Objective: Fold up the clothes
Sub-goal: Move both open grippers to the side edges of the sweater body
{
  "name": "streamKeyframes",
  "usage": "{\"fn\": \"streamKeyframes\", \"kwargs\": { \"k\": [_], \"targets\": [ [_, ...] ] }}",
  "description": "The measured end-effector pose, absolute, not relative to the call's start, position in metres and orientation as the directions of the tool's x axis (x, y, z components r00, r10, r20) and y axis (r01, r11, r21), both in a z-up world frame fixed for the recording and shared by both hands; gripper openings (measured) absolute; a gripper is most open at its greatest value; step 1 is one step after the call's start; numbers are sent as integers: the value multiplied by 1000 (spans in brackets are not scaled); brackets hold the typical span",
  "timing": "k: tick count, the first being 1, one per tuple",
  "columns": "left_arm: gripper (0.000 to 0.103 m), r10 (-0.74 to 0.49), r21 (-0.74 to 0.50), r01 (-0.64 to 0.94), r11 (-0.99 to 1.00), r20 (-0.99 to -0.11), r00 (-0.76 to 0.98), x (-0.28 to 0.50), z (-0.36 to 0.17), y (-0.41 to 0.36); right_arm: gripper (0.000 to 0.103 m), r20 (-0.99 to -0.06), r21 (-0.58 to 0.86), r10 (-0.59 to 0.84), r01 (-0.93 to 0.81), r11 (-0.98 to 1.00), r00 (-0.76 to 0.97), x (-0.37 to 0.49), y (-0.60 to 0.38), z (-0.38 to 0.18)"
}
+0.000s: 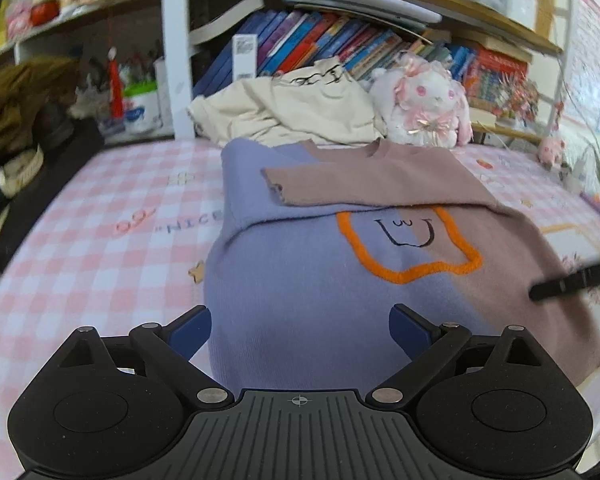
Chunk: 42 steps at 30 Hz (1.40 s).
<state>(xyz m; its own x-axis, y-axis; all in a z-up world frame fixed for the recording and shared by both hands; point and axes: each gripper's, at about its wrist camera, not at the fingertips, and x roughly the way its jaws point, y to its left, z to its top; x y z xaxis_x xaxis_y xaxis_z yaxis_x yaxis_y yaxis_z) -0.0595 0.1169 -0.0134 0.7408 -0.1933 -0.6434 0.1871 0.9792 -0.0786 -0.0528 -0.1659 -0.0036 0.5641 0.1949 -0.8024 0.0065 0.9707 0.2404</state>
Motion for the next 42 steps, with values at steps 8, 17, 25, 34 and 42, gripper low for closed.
{"fn": "streamKeyframes", "kwargs": {
  "k": [8, 17, 25, 34, 42],
  "targets": [
    [103, -181, -92, 159, 983, -635, 751, -78, -6, 112, 64, -785, 222, 185, -11, 975, 592, -71, -176, 2],
    [103, -180, -36, 199, 979, -609, 772, -102, 8, 85, 72, -769, 203, 230, -113, 973, 597, -81, -182, 3],
    [103, -161, -70, 151, 986, -633, 757, -110, 9, 73, 76, -760, 236, 273, -141, 962, 590, -96, -203, -2],
    [103, -88, -72, 53, 996, -677, 731, -127, 5, 65, 78, -753, 240, 254, -106, 965, 607, -121, -229, -8],
    [103, -72, -75, 30, 997, -660, 748, -143, 7, 56, 79, -747, 253, 248, -81, 964, 617, -143, -246, -10]
  ]
}}
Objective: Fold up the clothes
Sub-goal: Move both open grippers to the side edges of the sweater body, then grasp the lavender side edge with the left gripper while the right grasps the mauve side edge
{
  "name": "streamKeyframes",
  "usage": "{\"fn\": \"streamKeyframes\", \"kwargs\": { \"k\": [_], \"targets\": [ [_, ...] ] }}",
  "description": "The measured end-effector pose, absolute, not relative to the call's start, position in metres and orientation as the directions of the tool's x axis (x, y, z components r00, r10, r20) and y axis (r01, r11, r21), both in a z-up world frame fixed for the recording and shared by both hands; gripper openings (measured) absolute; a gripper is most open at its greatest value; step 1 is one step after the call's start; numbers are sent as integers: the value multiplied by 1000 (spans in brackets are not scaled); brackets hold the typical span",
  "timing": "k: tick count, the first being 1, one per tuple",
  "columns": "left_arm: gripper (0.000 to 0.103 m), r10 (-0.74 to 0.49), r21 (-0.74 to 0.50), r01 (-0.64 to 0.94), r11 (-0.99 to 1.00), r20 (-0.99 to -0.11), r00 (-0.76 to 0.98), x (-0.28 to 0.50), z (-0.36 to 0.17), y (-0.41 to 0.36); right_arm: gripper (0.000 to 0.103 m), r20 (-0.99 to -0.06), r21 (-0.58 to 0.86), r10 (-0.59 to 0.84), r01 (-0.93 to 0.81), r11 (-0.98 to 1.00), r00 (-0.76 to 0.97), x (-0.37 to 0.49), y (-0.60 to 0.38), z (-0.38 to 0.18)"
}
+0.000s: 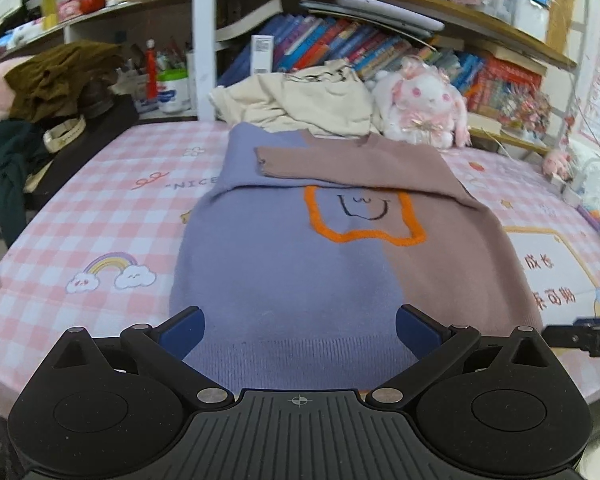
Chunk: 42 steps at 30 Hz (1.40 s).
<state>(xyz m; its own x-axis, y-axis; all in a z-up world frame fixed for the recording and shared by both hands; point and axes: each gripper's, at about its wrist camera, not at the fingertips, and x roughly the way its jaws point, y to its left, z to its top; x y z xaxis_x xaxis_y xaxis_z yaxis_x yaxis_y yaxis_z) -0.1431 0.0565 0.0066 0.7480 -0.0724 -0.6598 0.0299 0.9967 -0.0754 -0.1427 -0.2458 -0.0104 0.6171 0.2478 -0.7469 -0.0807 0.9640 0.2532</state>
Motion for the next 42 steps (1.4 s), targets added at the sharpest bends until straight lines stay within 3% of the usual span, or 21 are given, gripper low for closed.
{"fn": "streamKeyframes", "kwargs": {
  "k": [16, 28, 38, 42],
  "targets": [
    [103, 31, -75, -119, 990, -709, 705, -157, -8, 82, 79, -754, 295, 270, -59, 954, 598, -154, -242, -19],
    [103, 25, -87, -130, 988, -732, 681, -143, -14, 105, 78, -759, 327, 246, 26, 945, 603, -144, -246, -21],
    [99, -10, -171, -186, 967, -761, 648, -122, -28, 135, 64, -763, 353, 228, 95, 931, 604, -132, -246, -23],
    [81, -40, -201, -179, 963, -764, 645, -116, -32, 141, 51, -774, 343, 214, 110, 933, 596, -125, -244, -25]
  ]
}}
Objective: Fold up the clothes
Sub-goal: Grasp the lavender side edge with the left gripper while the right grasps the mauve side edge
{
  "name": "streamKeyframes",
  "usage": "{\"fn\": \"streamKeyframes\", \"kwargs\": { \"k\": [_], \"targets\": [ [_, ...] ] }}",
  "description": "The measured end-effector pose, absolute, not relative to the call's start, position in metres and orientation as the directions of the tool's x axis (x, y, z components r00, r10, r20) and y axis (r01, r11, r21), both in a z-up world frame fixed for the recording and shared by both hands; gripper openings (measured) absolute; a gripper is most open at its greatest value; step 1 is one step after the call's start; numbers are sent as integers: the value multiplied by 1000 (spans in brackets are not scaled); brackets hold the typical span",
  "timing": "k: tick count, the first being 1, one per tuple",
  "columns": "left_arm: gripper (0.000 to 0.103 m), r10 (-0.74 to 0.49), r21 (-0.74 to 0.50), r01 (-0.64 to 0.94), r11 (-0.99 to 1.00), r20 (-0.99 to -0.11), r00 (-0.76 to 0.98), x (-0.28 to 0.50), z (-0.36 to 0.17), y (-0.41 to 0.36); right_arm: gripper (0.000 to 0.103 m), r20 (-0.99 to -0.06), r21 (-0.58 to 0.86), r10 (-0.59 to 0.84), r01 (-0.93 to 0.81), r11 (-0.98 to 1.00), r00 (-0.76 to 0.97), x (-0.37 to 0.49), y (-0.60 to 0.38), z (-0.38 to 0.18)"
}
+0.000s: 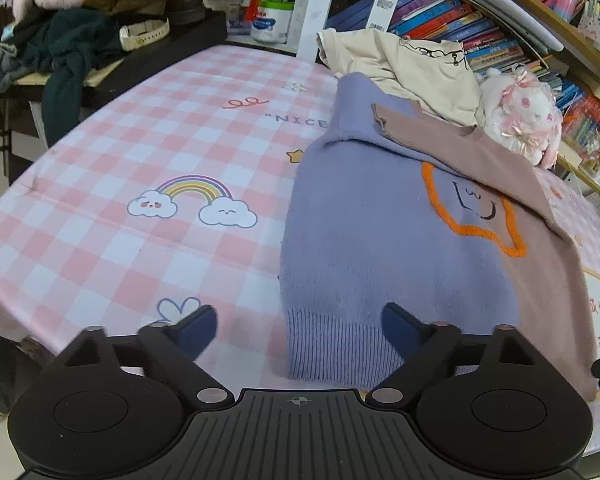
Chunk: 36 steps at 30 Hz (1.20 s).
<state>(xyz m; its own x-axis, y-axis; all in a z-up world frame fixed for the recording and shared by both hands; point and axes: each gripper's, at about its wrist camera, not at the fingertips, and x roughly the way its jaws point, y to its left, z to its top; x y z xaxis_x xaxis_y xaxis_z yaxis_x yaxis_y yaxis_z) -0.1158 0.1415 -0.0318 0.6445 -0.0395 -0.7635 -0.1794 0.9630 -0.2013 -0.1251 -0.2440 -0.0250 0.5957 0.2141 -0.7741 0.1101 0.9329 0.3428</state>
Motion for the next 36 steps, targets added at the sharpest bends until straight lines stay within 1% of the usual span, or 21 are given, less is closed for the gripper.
{"fn": "streamKeyframes", "kwargs": {
  "k": [2, 4, 6, 10, 11, 12, 13, 14, 15, 16, 17, 18, 21, 23, 25, 28, 29, 30, 31, 32, 36],
  "targets": [
    [75, -47, -204, -176, 963, -770, 636, -112, -35, 143, 48, -780, 337, 207, 118, 934, 591, -122, -243, -26],
    [64, -56, -211, -176, 961, -778, 626, -108, -38, 145, 45, -784, 327, 197, 122, 937, 589, -119, -241, -26],
    [61, -58, -211, -174, 962, -779, 624, -106, -39, 147, 41, -789, 316, 186, 127, 940, 586, -117, -239, -27],
    [58, -60, -212, -170, 962, -775, 629, -102, -40, 149, 39, -791, 295, 167, 128, 947, 589, -112, -236, -28],
    [56, -60, -212, -169, 963, -774, 631, -101, -40, 149, 38, -791, 290, 162, 127, 949, 590, -111, -235, -29],
    [49, -58, -211, -169, 963, -772, 632, -100, -40, 149, 36, -791, 284, 158, 127, 950, 591, -110, -234, -29],
    [46, -54, -208, -171, 963, -771, 634, -100, -40, 149, 34, -792, 267, 146, 122, 956, 593, -109, -232, -29],
    [43, -50, -204, -172, 964, -770, 636, -99, -40, 149, 30, -793, 247, 132, 115, 962, 595, -108, -229, -30],
    [30, -47, -199, -169, 965, -770, 636, -99, -40, 149, 27, -794, 227, 119, 109, 968, 597, -108, -227, -30],
    [10, -50, -199, -165, 966, -771, 635, -98, -40, 149, 19, -793, 221, 117, 104, 970, 598, -107, -225, -30],
    [6, -63, -207, -157, 966, -773, 631, -96, -40, 149, 14, -792, 218, 116, 99, 971, 599, -107, -224, -29],
    [3, -69, -209, -146, 967, -767, 638, -96, -38, 148, 12, -792, 214, 116, 95, 972, 600, -106, -223, -29],
    [2, -74, -196, -95, 976, -707, 704, -102, -22, 139, 11, -733, 294, 184, 61, 954, 654, -110, -224, -18],
    [3, -110, -206, -43, 978, -676, 728, -104, -13, 133, 11, -687, 349, 230, 35, 937, 689, -114, -225, -10],
    [6, -136, -235, -45, 971, -696, 705, -98, -16, 134, 11, -677, 410, 270, 47, 911, 684, -109, -230, -11],
    [10, -174, -311, -92, 946, -724, 667, -92, -26, 144, 11, -696, 486, 304, 115, 866, 651, -103, -240, -22],
    [12, -187, -341, -110, 934, -726, 661, -91, -28, 148, 13, -705, 497, 306, 137, 857, 640, -102, -243, -25],
    [18, -200, -368, -126, 921, -727, 657, -91, -29, 153, 18, -713, 507, 309, 159, 847, 629, -101, -246, -28],
    [22, -210, -391, -142, 909, -726, 655, -92, -31, 158, 20, -726, 508, 302, 186, 841, 618, -101, -249, -31],
    [22, -216, -409, -158, 899, -727, 652, -92, -33, 162, 28, -736, 509, 298, 207, 835, 608, -101, -251, -34],
    [22, -221, -427, -204, 881, -752, 621, -93, -43, 169, 33, -727, 555, 330, 232, 799, 603, -101, -257, -40]
  ]
}}
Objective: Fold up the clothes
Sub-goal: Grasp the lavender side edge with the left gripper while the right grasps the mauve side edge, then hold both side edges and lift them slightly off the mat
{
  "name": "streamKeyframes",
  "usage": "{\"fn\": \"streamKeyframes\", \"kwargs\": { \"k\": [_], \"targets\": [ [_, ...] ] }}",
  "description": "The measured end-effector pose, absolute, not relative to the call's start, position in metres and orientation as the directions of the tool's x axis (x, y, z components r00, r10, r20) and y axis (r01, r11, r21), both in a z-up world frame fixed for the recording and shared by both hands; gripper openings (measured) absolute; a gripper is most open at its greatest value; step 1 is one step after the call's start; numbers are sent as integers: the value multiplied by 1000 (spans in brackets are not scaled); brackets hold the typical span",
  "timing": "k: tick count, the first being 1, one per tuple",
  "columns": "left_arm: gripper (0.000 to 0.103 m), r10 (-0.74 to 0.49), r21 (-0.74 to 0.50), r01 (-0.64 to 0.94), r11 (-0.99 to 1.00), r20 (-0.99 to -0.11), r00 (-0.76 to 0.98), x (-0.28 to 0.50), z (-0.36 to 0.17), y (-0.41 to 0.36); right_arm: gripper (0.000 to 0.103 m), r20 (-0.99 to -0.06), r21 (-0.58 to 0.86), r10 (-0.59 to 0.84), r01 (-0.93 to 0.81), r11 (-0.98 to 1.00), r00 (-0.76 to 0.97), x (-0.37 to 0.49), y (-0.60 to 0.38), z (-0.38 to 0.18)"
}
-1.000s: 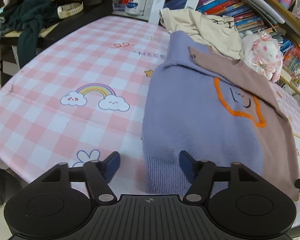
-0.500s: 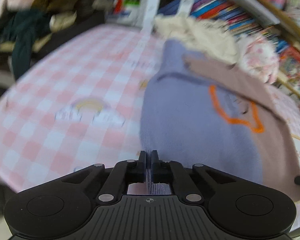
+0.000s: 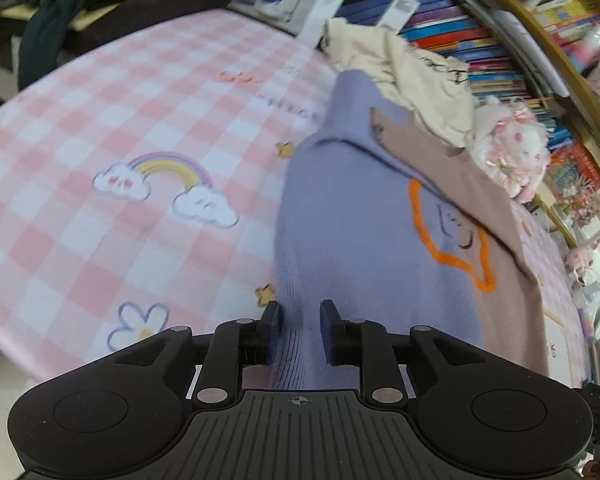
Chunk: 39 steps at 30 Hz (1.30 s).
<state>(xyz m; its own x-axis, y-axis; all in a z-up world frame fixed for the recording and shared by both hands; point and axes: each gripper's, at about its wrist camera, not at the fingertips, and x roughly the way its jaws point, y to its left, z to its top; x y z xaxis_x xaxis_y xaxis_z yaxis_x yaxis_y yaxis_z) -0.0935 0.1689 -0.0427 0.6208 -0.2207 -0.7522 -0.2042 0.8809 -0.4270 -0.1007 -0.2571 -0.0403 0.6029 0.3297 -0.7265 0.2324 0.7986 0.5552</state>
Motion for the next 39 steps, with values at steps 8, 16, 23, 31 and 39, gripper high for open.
{"fn": "streamKeyframes", "kwargs": {
  "k": [8, 16, 23, 31, 39],
  "targets": [
    [28, -251, -454, -189, 871, -742, 622, -90, -45, 171, 32, -712, 583, 393, 178, 793, 581, -90, -247, -43],
    [37, -312, -502, -173, 848, -734, 603, -90, -44, 172, 15, -719, 582, 394, 186, 792, 573, -89, -256, -47],
    [3, -293, -454, -151, 878, -760, 580, -84, -42, 163, 12, -726, 559, 375, 178, 810, 576, -91, -253, -46],
    [6, -334, -467, -56, 883, -706, 624, -87, -23, 155, 12, -731, 547, 368, 172, 819, 574, -91, -255, -47],
    [41, -437, -598, -133, 791, -703, 560, -90, -50, 170, 12, -732, 558, 380, 178, 810, 565, -92, -256, -46]
  ]
}}
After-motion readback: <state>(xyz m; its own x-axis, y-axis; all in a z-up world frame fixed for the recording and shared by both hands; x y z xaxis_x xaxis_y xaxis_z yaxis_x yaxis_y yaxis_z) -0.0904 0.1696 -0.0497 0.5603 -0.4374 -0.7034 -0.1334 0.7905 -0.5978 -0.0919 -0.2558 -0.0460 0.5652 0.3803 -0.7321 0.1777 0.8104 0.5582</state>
